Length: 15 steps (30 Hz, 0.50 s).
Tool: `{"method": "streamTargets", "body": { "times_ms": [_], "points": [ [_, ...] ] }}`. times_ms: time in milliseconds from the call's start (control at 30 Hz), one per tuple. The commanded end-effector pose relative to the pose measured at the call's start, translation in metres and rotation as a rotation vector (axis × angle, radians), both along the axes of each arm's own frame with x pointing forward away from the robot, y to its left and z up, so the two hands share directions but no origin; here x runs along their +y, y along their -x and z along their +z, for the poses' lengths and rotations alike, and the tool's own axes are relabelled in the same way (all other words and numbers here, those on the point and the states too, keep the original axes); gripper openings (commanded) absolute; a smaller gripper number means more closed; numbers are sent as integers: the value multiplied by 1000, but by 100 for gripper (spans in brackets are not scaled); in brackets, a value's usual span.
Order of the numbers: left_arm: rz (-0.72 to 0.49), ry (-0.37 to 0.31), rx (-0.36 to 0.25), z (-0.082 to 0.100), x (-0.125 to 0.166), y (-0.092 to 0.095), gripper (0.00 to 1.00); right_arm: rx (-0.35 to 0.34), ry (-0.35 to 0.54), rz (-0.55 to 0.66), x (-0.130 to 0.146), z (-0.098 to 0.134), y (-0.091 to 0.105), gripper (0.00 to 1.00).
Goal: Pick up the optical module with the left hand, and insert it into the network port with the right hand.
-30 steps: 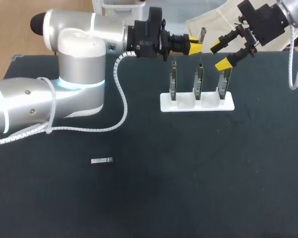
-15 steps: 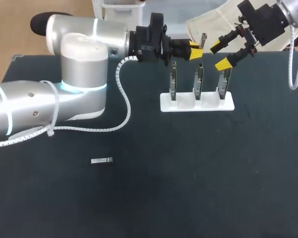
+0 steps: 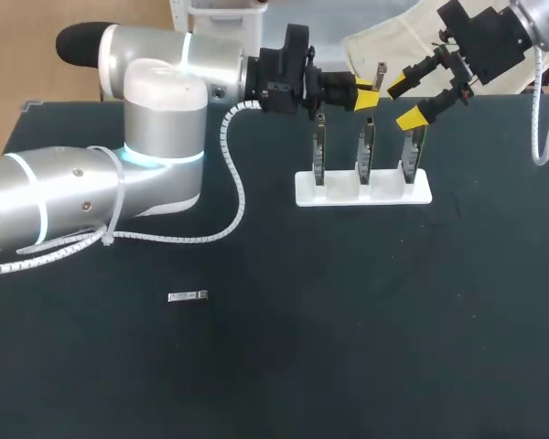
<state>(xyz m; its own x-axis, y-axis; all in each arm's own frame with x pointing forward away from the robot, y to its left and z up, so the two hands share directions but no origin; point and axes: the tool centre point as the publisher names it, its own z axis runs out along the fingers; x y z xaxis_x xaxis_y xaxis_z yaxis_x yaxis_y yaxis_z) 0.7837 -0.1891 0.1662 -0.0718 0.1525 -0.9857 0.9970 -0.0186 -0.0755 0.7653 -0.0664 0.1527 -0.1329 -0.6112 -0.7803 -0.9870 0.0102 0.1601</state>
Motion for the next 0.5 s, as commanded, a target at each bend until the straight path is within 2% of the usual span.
{"method": "streamTargets", "body": {
  "times_ms": [33,500],
  "points": [
    [-8,3,4,-2,0,-3,0,-1,-2,1,0,0,0,100],
    [0,12,21,-6,4,7,0,-1,-2,1,0,0,0,100]
  ]
}}
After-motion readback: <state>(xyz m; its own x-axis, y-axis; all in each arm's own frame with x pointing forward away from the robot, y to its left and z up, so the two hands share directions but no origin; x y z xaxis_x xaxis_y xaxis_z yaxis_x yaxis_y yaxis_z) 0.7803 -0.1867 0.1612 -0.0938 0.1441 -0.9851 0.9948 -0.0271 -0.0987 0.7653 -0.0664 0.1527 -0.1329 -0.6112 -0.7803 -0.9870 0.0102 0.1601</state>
